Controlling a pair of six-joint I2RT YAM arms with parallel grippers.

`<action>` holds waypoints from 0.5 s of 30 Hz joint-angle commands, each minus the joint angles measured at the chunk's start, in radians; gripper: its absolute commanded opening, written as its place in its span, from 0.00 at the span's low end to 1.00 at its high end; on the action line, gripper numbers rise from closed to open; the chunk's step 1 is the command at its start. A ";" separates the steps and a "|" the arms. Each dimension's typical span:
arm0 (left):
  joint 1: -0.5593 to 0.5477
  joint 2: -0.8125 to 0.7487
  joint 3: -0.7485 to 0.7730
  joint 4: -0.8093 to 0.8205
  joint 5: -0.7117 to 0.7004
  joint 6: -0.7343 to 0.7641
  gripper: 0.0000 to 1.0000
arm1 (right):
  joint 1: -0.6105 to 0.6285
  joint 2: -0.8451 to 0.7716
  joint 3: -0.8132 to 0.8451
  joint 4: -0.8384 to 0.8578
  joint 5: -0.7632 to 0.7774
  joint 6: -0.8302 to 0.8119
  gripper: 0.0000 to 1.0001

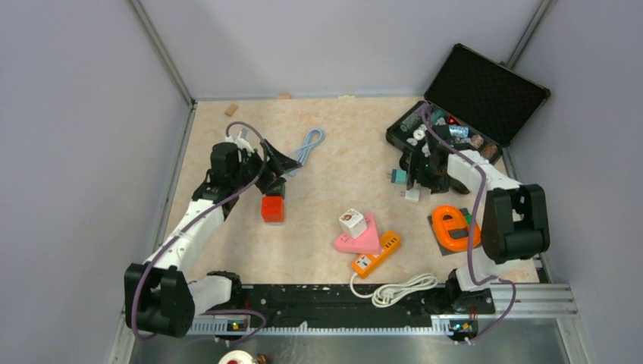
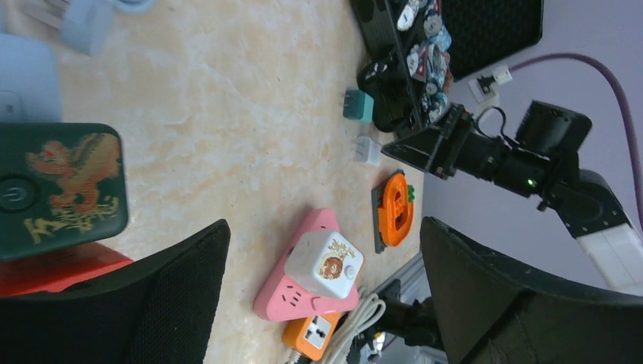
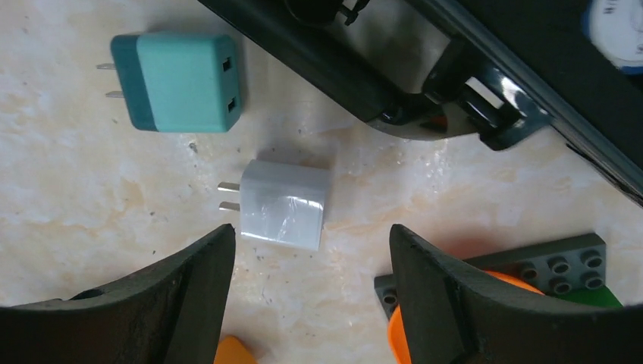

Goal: Insert the plug
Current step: Pick up the plug from the center of the board.

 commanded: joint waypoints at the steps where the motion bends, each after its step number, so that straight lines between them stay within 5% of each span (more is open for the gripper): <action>1: -0.060 0.075 0.101 0.017 0.092 -0.029 0.91 | 0.001 0.092 0.069 -0.007 -0.045 -0.054 0.72; 15: -0.305 0.251 0.265 -0.055 0.028 0.030 0.91 | 0.029 0.118 -0.050 0.138 -0.486 0.090 0.64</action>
